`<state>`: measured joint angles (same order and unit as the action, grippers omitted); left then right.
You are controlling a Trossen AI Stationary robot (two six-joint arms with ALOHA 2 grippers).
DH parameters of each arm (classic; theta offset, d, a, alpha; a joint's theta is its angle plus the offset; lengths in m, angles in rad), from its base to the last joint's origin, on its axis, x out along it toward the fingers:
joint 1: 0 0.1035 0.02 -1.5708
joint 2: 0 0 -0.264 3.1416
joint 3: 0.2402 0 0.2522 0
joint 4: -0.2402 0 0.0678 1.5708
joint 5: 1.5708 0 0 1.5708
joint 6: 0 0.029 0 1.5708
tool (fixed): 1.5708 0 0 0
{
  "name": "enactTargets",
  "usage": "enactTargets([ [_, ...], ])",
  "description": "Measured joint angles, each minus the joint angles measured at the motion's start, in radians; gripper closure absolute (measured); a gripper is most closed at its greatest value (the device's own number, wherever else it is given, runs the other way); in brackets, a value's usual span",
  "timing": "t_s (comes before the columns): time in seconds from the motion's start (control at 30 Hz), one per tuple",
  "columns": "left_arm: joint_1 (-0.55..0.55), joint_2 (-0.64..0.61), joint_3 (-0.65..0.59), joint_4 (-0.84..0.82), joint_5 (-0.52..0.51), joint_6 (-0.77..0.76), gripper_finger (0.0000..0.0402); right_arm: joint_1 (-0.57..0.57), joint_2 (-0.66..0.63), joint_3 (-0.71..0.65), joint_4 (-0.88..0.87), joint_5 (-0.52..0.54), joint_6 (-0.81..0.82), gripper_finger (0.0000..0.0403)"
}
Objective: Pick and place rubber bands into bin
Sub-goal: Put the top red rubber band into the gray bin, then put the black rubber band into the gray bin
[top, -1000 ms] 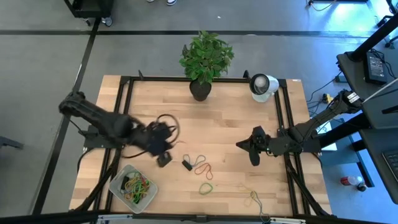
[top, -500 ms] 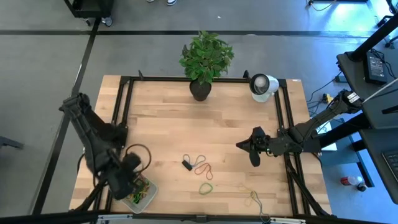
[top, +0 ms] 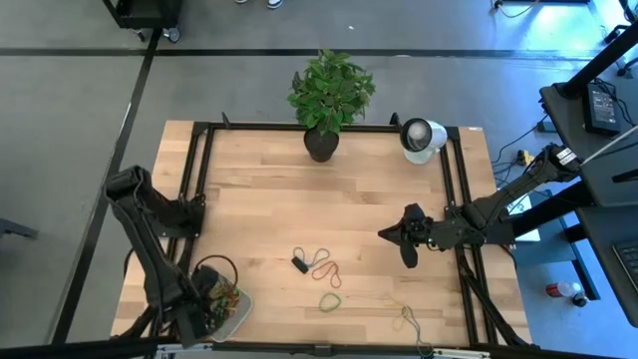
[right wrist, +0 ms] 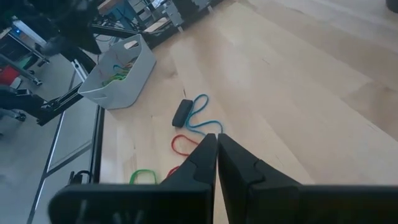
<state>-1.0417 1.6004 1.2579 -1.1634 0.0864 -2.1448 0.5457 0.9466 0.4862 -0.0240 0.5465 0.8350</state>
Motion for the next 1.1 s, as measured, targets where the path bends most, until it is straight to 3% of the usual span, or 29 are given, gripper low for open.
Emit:
enactTargets([
  [0.33,0.019,0.026,0.000,0.021,-0.012,0.011,0.0278,0.000,0.000,0.000,0.021,0.000,-0.001,0.0384],
  [0.5,0.034,0.003,0.000,0.019,-0.070,-0.002,0.0241,0.000,0.000,0.000,0.022,0.000,-0.001,0.0384],
  [0.63,0.076,-0.038,0.000,0.019,-0.185,0.036,0.0233,0.000,0.000,0.000,0.022,0.000,-0.002,0.0384],
  [0.9,0.194,-0.119,0.001,0.020,-0.550,0.248,0.0249,0.000,0.000,0.000,0.022,0.000,-0.007,0.0384],
  [1.1,0.340,-0.130,0.001,0.028,-0.638,0.413,0.0279,0.000,0.000,0.000,-0.002,0.000,-0.009,0.0384],
])
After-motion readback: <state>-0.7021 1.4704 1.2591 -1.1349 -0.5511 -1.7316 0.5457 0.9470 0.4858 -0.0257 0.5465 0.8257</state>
